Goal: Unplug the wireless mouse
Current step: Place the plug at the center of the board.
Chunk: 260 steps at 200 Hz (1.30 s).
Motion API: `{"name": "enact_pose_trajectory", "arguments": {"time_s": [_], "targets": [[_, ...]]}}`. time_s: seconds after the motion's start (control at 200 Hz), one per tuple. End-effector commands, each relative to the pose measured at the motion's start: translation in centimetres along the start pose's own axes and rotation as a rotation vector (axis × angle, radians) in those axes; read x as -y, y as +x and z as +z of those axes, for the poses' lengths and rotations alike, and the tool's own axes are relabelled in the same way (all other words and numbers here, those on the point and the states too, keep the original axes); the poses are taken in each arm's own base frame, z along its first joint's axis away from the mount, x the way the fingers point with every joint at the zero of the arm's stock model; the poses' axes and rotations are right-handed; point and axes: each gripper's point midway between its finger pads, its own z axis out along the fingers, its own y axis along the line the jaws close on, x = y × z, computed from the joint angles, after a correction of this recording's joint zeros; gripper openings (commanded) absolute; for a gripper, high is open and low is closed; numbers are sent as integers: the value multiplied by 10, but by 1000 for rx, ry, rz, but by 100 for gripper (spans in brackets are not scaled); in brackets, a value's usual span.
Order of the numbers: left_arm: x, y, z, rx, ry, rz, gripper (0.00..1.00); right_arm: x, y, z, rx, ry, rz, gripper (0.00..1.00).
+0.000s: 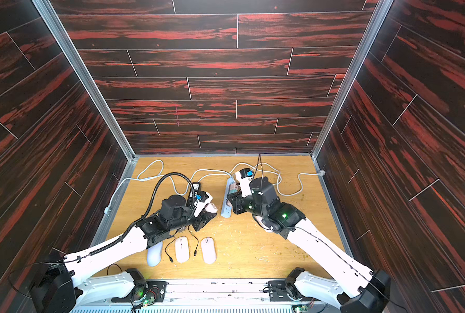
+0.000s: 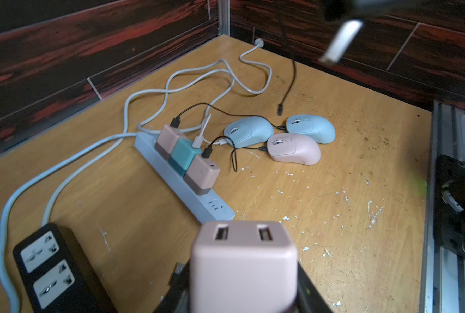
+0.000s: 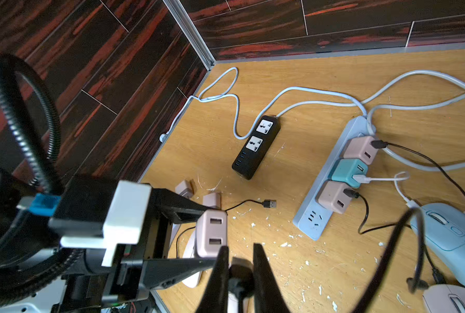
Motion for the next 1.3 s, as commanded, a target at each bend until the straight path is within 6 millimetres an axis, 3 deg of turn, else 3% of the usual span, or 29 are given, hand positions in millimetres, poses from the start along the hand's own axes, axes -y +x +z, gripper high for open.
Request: {"name": "enact_pose_trajectory", "arguments": {"time_s": [0.0,0.11,0.381,0.486,0.601,0.892,1.298], "targets": [[-23,-13,-11,44,-137,-184,0,14,8,-1,16,93,2,0],[-30,6,-9,-24,-201,-326,0,15,12,-1,35,91,17,0],[-9,40,-15,-104,-300,-410,0,15,9,-8,66,97,-9,0],[-5,49,-16,-130,-335,-465,0,16,17,-6,42,111,-25,0],[-8,72,-15,-230,-417,-563,0,15,29,-4,23,104,-23,0],[-9,111,11,-366,-510,-708,0,20,30,-11,54,132,-20,0],[-16,137,35,-539,-639,-741,0,33,34,-23,69,191,-25,0]]}}
